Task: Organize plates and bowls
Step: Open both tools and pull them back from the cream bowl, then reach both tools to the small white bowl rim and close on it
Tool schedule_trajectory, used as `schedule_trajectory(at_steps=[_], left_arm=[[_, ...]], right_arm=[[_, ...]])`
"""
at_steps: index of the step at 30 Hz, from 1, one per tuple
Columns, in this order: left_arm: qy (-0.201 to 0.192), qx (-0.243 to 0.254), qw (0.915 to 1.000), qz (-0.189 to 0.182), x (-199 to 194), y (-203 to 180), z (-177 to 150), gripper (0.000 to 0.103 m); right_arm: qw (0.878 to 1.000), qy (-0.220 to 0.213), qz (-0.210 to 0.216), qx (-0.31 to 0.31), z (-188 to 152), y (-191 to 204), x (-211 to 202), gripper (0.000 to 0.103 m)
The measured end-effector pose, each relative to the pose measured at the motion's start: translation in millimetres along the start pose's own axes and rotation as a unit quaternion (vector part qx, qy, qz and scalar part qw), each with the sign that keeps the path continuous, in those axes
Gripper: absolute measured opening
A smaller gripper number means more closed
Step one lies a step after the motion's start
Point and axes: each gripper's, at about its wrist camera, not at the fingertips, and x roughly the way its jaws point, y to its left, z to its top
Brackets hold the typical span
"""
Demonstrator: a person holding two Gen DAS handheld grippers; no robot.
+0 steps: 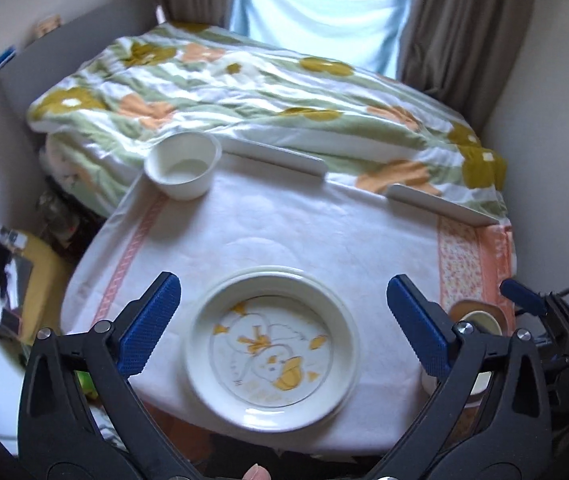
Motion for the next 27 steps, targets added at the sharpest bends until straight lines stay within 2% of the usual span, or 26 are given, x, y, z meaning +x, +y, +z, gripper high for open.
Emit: schedule_trajectory(at_steps=[6,14,17,18,23,26,27], left_arm=[[-0.006,-0.057,0.9983,0.011,-3,65,7,0.103],[-0.030,-0.126,0.9915,-0.012,4,144,55,0.103],[-0.019,-0.152,0.9881,-0.015,26,170,72,0.102],[-0.012,-0.159,0.9869,-0.022,36,177,76,0.102],[0.022,-0.189,0.9801,-0.056,94,201,82,0.101],[0.046,-0.200,0.9762,-0.069,130,209,81,0.086],[0.057,-0.202,0.9751,-0.072,144,210,81,0.077]], right_arm=[[0.999,-0.003,0.030,-0.041,42,37,27,0.097],[0.993,0.027,0.038,-0.107,132,89,63,0.097],[0.988,0.026,-0.018,-0.154,164,109,82,0.097],[0.986,0.027,-0.020,-0.162,173,113,90,0.097],[0.985,0.101,0.032,-0.134,200,121,169,0.097],[0.984,0.120,0.048,-0.119,200,123,211,0.097],[0.984,0.130,0.054,-0.113,200,125,225,0.096]])
